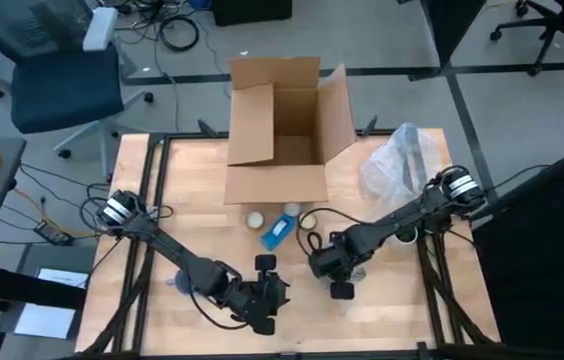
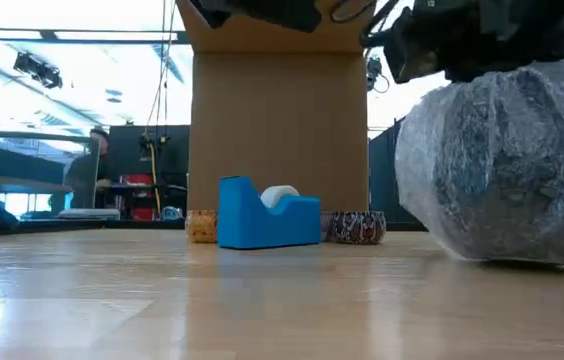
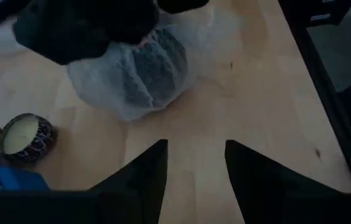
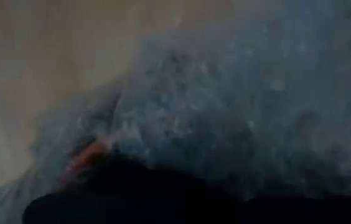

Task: Wrap mug
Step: Wrap the black mug with the bubble wrap

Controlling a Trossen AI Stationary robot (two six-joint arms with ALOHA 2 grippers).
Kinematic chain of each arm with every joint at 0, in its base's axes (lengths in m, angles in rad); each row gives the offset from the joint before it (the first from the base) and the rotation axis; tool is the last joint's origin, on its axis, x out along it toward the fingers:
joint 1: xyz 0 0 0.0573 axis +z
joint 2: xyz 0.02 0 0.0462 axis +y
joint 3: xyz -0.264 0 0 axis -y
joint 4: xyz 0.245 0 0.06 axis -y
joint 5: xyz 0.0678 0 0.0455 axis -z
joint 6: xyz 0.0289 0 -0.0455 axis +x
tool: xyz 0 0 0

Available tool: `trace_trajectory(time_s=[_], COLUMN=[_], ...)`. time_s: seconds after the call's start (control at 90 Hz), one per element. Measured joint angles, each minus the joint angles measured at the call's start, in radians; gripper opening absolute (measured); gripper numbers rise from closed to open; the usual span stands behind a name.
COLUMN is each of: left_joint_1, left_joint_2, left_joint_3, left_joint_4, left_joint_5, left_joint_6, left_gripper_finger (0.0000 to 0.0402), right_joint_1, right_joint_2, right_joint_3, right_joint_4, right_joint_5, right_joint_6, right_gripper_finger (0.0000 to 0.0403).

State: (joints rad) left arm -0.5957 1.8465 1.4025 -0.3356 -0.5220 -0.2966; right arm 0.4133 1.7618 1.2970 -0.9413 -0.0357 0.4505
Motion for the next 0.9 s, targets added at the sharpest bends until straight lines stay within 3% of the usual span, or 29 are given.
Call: trace_trajectory(time_s=[0.189, 0.322, 0.722, 0.9], left_joint_1=[0.0, 0.0, -0.003, -0.001], left_joint_2=[0.0, 0.0, 0.0, 0.0], left_joint_3=[0.0, 0.0, 0.0, 0.0], left_joint_4=[0.0, -0.001, -0.018, -0.018], left_joint_5=[0.0, 0.0, 0.001, 0.001], left_joint_6=[-0.01, -0.025, -0.028, -0.029], left_gripper_finger=[0.0147, 0.0147, 0.0147, 0.0147], right_joint_1=[0.049, 0.069, 0.046, 0.042], right_joint_2=[-0.014, -0.014, -0.016, -0.016], right_joint_3=[0.189, 0.221, -0.059, -0.065], right_joint_4=[-0.192, -0.159, 0.101, 0.109], right_joint_5=[0.12, 0.2, 0.109, 0.088], right_joint_6=[0.001, -0.009, 0.013, 0.011], right_gripper_finger=[0.0, 0.0, 0.0, 0.0])
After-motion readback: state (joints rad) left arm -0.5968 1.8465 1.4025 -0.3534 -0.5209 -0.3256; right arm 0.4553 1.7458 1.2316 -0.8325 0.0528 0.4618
